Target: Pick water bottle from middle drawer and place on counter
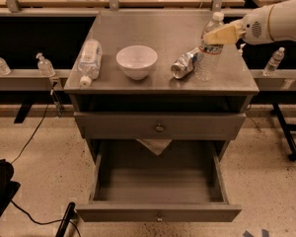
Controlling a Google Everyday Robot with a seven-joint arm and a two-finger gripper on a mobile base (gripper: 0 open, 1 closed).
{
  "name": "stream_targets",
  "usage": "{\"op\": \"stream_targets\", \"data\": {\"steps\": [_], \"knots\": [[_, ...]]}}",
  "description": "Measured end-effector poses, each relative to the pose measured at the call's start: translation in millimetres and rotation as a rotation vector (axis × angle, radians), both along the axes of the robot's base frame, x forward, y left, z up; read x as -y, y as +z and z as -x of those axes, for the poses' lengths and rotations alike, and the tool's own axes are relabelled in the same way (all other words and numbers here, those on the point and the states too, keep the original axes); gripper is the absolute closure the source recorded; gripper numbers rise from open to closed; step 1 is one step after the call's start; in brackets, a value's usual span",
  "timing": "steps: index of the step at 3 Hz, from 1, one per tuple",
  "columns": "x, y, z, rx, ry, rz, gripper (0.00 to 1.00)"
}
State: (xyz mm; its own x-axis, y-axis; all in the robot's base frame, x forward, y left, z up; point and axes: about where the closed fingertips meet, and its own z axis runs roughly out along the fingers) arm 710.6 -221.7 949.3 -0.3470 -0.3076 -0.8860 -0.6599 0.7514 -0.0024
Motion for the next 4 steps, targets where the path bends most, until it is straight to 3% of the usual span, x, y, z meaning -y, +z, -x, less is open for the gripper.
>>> {"op": "stream_targets", "data": {"steps": [2, 3, 4], "knots": [[-5.3, -3.4, -1.7, -0.005, 0.008, -0.002, 0.04], [-2.7, 0.9, 0.0, 0.012, 0.014, -0.027, 0.0], [18.6, 24.3, 7.8, 0.122, 0.019, -0.084, 0.0]]}}
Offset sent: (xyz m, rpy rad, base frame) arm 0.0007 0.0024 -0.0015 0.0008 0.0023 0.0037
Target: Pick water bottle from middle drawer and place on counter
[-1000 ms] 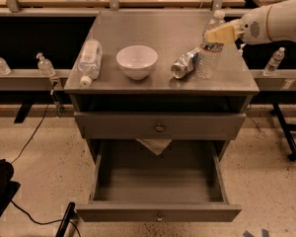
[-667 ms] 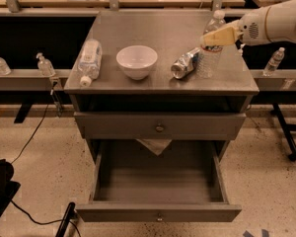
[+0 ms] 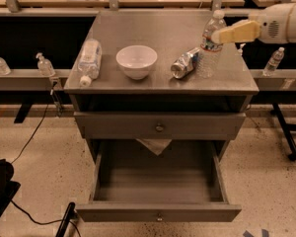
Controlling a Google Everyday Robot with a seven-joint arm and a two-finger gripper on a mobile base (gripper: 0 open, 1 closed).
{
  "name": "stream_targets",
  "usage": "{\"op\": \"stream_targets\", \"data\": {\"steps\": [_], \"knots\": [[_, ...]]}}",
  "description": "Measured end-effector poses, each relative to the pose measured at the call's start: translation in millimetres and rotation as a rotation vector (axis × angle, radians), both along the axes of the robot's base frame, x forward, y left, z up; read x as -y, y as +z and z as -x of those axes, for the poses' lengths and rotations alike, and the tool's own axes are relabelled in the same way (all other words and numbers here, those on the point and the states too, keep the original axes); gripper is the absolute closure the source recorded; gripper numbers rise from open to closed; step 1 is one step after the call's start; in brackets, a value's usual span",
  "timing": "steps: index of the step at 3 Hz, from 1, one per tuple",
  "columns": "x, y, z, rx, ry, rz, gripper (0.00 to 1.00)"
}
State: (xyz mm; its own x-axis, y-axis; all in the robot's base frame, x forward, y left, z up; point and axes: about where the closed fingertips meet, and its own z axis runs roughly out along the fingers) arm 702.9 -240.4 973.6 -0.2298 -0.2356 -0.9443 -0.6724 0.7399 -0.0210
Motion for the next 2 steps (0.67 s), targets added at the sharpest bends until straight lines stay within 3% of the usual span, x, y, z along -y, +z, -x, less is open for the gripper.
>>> {"op": "stream_targets", "data": {"steps": [1, 2], "knots": [[32.5, 32.5, 24.1, 0.157, -0.026, 0.029, 0.0], [46.2, 39.7, 33.1, 0.214, -0.036, 0.067, 0.0]]}}
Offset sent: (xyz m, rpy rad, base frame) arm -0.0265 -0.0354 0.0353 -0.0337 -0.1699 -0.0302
